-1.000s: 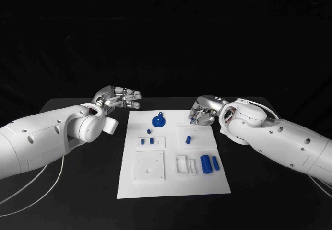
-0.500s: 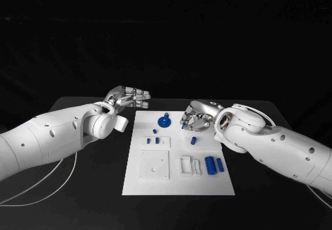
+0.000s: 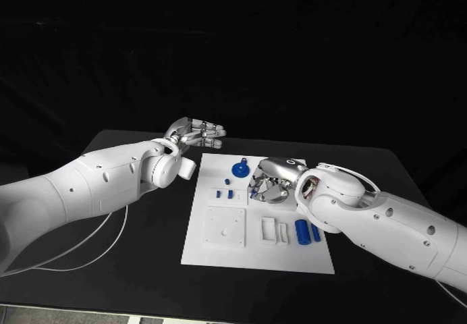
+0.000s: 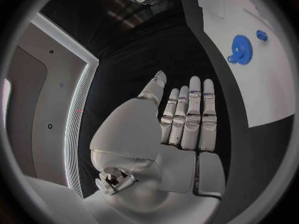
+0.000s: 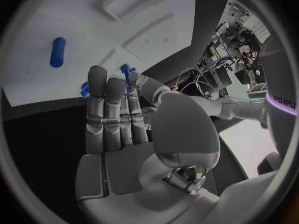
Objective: Assemble the parts on the task board
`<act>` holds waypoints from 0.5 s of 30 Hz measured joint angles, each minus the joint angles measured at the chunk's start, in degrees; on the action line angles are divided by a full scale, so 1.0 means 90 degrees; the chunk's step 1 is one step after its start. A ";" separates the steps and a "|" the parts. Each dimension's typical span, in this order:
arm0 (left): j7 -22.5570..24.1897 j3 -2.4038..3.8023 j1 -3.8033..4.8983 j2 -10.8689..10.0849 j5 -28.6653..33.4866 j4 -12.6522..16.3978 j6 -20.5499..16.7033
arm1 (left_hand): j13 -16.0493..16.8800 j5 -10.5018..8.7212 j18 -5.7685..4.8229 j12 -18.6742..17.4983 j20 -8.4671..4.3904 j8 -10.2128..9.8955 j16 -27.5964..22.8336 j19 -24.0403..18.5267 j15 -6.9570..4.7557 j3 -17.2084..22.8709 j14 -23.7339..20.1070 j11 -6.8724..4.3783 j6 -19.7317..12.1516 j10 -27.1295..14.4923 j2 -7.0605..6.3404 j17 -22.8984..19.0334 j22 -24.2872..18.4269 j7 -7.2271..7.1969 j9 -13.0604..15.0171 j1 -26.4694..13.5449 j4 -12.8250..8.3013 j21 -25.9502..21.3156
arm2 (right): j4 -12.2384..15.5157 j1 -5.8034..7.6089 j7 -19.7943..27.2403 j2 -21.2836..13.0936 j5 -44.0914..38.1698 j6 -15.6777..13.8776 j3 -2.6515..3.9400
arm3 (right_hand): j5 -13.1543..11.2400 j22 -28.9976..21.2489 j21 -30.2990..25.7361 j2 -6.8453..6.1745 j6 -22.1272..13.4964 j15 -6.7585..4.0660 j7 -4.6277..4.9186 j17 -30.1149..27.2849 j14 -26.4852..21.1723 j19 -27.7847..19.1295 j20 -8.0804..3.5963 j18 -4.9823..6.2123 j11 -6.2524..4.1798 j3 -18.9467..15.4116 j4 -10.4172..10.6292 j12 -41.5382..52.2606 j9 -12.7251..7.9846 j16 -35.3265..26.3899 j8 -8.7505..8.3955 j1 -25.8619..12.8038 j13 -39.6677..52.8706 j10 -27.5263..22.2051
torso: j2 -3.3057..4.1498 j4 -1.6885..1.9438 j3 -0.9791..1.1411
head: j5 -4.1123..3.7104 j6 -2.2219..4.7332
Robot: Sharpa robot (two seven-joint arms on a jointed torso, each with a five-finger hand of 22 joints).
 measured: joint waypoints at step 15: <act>0.0063 -0.0001 -0.0070 0.0309 0.0086 -0.0384 -0.0045 | 0.0000 0.0026 0.0000 0.0000 0.0104 0.0000 -0.0024 -0.0327 0.0043 -0.0016 -0.0136 -0.0024 0.0000 0.0024 0.0041 -0.0031 -0.0571 0.0000 0.0000 -0.0041 0.0016 -0.0056 | -0.0080 -0.0218 -0.0034 0.0327 -0.0485 -0.0101 -0.0348 | 0.0025 0.0386 0.0011 -0.0001 0.0011 0.0000 -0.0011 -0.0036 0.0000 0.0046 -0.0023 -0.0001 -0.0010 -0.0008 -0.0007 -0.0013 0.0003 0.0007 -0.0002 0.0000 0.0004 -0.0008 | -0.0129 0.0029 -0.0087 | 0.0267 -0.0236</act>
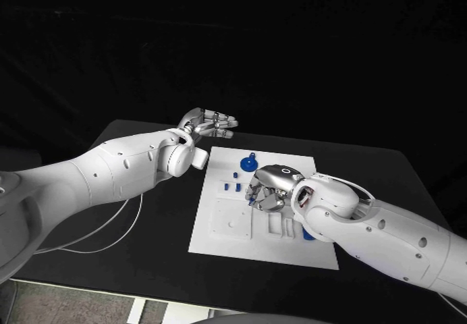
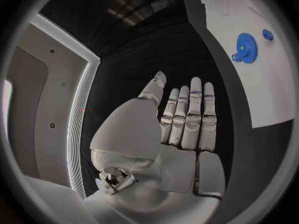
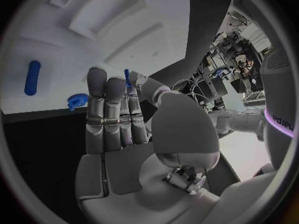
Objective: Assemble the parts on the task board
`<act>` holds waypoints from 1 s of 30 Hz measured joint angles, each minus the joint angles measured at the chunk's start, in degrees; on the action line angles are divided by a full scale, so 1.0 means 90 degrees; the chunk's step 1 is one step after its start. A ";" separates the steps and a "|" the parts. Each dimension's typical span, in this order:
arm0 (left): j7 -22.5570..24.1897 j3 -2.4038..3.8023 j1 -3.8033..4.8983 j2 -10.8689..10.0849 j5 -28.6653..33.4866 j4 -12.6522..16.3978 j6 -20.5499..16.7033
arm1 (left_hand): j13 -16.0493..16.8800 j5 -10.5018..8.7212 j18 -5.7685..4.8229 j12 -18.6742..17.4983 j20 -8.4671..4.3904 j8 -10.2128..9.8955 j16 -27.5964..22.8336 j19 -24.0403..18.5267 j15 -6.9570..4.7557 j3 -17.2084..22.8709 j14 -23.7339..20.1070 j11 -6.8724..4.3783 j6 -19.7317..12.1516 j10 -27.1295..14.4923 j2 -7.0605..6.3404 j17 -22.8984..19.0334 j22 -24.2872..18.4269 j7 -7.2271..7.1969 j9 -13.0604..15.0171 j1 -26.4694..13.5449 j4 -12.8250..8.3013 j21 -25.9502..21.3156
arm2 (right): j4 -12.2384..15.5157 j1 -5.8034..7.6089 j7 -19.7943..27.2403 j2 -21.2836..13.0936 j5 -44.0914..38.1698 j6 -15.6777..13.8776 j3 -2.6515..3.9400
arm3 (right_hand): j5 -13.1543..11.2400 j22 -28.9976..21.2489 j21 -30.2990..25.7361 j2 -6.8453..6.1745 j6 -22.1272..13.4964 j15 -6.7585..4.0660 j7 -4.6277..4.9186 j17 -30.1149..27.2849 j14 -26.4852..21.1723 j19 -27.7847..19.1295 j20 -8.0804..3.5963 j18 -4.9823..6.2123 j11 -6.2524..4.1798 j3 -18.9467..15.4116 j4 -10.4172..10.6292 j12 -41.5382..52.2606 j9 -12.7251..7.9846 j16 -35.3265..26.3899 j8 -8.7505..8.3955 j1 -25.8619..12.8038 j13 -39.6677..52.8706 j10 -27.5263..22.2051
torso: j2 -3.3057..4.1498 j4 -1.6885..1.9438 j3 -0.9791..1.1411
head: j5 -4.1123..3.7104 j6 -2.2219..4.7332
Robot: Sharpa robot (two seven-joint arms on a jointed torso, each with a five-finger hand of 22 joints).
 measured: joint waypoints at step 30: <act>0.0017 0.0000 -0.0006 0.0009 0.0081 0.0138 -0.0012 | 0.0000 0.0000 0.0000 0.0000 -0.0001 0.0000 0.0000 0.0043 0.0024 0.0000 -0.0024 0.0000 0.0000 0.0000 0.0000 0.0001 -0.0106 0.0000 0.0000 0.0000 0.0000 0.0032 | -0.0168 -0.0133 -0.0179 0.0311 -0.0691 -0.0335 -0.0311 | -0.0007 0.0498 -0.0064 -0.0029 0.0014 0.0001 -0.0014 -0.0123 0.0001 0.0065 0.0001 0.0000 -0.0018 0.0045 -0.0010 0.0012 0.0002 0.0067 0.0020 -0.0027 -0.0001 0.0047 | 0.0031 0.0032 0.0001 | 0.0057 -0.0118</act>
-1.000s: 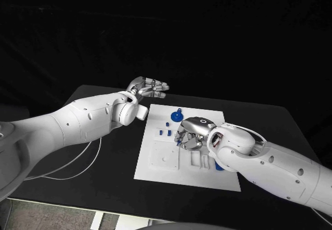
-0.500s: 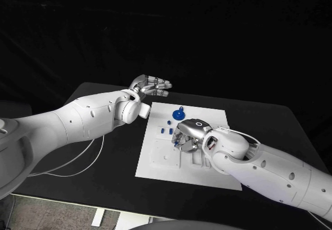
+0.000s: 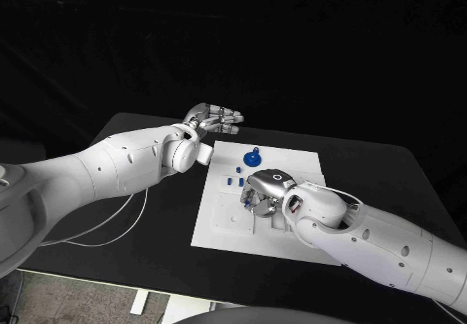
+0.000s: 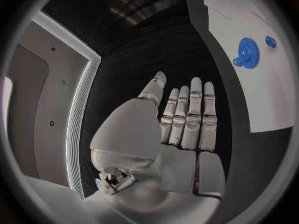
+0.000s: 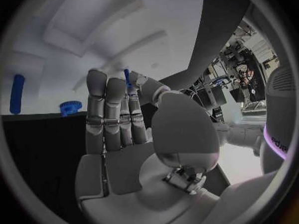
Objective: Assemble the parts on the task board
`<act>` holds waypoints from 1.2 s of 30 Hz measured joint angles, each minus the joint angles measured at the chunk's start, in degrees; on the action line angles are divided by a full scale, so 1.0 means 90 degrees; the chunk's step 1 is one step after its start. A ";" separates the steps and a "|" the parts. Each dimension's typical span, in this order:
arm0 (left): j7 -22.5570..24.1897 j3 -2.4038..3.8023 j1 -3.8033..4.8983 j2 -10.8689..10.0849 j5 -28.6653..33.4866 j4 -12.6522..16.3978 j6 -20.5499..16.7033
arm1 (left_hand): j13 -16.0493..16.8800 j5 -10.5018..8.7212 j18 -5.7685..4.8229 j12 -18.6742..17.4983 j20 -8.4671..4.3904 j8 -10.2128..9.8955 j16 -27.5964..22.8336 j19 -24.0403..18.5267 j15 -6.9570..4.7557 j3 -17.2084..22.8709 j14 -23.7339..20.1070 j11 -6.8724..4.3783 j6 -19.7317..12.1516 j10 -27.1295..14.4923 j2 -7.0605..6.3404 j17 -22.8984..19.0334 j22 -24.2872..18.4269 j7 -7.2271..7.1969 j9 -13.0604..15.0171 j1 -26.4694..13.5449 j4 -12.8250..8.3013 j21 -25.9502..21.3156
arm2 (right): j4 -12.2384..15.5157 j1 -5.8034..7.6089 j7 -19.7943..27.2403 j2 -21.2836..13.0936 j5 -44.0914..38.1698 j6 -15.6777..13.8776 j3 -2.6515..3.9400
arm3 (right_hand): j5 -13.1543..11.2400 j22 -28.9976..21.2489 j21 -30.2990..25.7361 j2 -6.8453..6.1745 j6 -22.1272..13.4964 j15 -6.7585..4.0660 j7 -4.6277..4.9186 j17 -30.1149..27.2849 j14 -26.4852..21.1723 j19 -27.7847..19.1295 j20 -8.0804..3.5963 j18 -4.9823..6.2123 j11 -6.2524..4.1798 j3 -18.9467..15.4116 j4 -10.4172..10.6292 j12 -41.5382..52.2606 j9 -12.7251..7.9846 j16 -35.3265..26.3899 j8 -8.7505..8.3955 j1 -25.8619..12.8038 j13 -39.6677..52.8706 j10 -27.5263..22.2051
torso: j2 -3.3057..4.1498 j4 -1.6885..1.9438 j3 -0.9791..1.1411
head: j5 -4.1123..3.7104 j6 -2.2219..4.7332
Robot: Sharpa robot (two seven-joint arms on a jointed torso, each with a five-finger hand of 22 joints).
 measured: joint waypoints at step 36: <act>-0.0001 0.0001 0.0000 -0.0127 0.0059 -0.0032 -0.0007 | 0.0000 0.0000 0.0000 0.0000 0.0000 0.0000 0.0000 -0.0001 0.0000 0.0000 0.0000 0.0000 0.0000 0.0000 0.0000 0.0001 -0.0056 0.0000 0.0000 0.0000 0.0000 0.0000 | 0.0075 -0.0049 -0.0048 -0.0090 -0.0132 -0.0065 -0.0057 | 0.0020 0.0172 -0.0128 -0.0023 -0.0005 0.0000 0.0003 -0.0054 0.0000 0.0036 -0.0009 0.0000 -0.0013 0.0017 -0.0018 -0.0010 0.0001 0.0025 -0.0019 -0.0023 0.0000 0.0005 | -0.0001 -0.0016 0.0009 | -0.0075 0.0023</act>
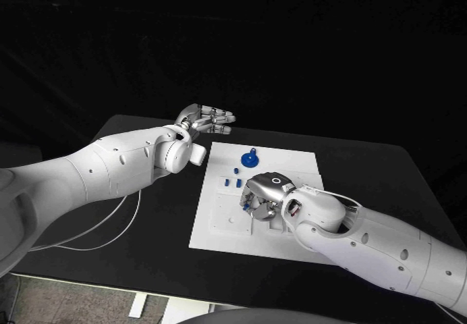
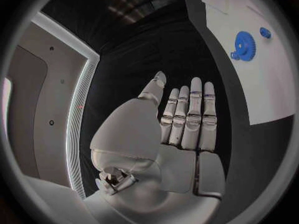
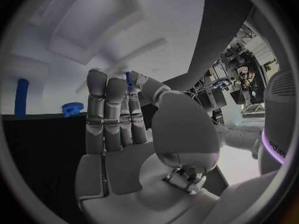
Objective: Assemble the parts on the task board
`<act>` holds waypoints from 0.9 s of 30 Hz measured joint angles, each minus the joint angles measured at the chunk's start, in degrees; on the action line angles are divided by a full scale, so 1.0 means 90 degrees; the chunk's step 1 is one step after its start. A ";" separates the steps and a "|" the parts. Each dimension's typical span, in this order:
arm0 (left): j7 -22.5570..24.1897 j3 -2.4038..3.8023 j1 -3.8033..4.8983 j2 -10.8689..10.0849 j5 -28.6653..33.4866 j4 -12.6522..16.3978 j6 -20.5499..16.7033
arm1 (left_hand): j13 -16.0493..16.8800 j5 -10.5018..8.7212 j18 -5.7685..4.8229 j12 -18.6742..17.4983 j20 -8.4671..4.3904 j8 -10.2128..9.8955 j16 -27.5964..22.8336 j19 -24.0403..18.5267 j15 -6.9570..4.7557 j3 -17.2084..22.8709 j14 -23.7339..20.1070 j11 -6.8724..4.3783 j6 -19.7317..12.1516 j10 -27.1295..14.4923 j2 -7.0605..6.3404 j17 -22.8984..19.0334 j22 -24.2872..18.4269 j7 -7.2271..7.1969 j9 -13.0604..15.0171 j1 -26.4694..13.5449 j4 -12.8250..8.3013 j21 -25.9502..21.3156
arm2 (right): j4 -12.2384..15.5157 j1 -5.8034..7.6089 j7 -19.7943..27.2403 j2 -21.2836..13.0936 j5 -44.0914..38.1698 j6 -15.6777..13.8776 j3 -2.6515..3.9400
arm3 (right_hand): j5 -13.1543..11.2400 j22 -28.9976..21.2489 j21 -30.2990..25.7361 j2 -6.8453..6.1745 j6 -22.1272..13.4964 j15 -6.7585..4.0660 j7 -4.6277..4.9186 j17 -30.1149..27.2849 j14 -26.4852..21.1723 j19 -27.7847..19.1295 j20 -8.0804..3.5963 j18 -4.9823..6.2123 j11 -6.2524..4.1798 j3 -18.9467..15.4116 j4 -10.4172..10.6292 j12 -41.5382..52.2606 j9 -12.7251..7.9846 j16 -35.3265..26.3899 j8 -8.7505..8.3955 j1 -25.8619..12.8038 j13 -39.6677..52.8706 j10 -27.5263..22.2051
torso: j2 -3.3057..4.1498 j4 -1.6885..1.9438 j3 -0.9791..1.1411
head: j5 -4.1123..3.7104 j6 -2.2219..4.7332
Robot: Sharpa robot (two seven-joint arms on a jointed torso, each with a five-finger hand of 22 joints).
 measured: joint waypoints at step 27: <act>-0.0018 0.0000 0.0000 0.0025 0.0039 0.0030 0.0005 | 0.0000 0.0000 0.0000 0.0000 0.0000 0.0000 0.0000 0.0000 0.0000 0.0000 0.0000 0.0000 0.0000 0.0000 0.0000 0.0000 -0.0085 0.0000 0.0000 0.0000 0.0000 0.0000 | -0.0093 0.0028 -0.0184 0.0125 -0.0234 -0.0018 -0.0169 | -0.0038 0.0047 -0.0276 0.0017 -0.0479 0.0042 0.0115 -0.0102 -0.0004 0.0079 0.0080 0.0112 0.0158 -0.0349 0.0281 -0.0011 -0.0004 0.0037 0.0046 -0.0043 -0.0011 -0.0531 | 0.0007 0.0007 -0.0010 | 0.0018 -0.0066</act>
